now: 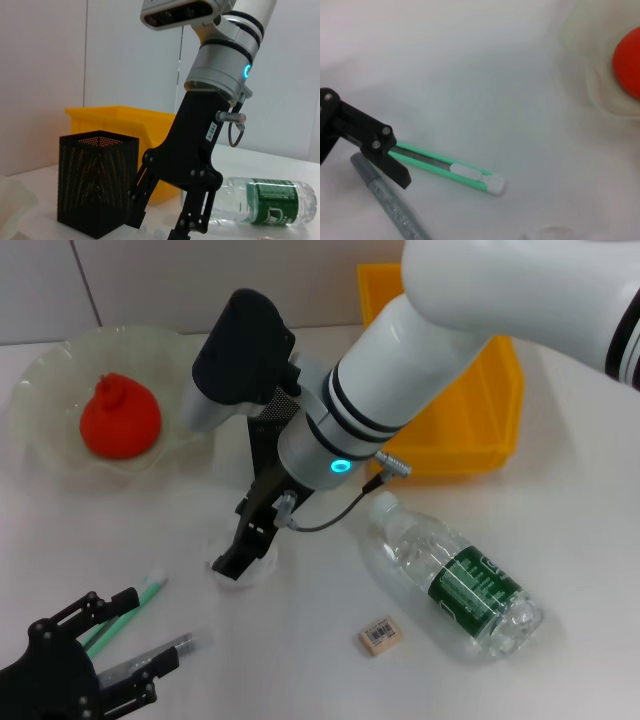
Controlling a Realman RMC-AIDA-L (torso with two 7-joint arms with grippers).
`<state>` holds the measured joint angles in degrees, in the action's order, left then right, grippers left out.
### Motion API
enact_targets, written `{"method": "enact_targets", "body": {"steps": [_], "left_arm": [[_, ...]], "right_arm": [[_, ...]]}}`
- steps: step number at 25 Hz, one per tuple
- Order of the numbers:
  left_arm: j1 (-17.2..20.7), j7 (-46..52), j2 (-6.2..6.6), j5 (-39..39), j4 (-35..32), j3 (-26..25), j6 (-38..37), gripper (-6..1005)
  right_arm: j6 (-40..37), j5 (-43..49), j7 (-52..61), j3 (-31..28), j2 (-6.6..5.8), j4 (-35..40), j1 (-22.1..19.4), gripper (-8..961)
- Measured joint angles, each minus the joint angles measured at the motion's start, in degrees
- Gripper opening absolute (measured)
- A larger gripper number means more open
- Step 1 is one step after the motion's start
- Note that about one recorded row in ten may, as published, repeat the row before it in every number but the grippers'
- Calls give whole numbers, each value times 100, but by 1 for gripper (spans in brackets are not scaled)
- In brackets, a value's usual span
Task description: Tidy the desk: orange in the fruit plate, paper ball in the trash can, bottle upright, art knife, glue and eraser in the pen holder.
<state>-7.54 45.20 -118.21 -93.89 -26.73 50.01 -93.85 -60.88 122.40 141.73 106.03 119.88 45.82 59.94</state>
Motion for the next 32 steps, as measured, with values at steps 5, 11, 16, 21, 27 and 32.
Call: {"method": "enact_targets", "body": {"steps": [5,11,16,21,27,32], "left_arm": [[-20,8,0,-67,0,-1,3,778],[-46,3,0,-68,1,-3,4,776],[-76,0,-1,-68,37,0,4,775],[-85,-2,-9,-68,46,0,4,775],[-106,-2,-9,-68,48,0,1,773],[-108,-2,-3,-86,48,-1,-34,772]], "right_arm": [[149,-175,-2,180,0,-206,40,783],[194,-253,0,348,0,-287,49,783],[281,-266,1,445,0,-404,75,783],[332,-344,4,496,0,-491,118,783],[329,-353,26,493,0,-623,189,552],[190,-297,131,278,-24,-259,23,483]]}}
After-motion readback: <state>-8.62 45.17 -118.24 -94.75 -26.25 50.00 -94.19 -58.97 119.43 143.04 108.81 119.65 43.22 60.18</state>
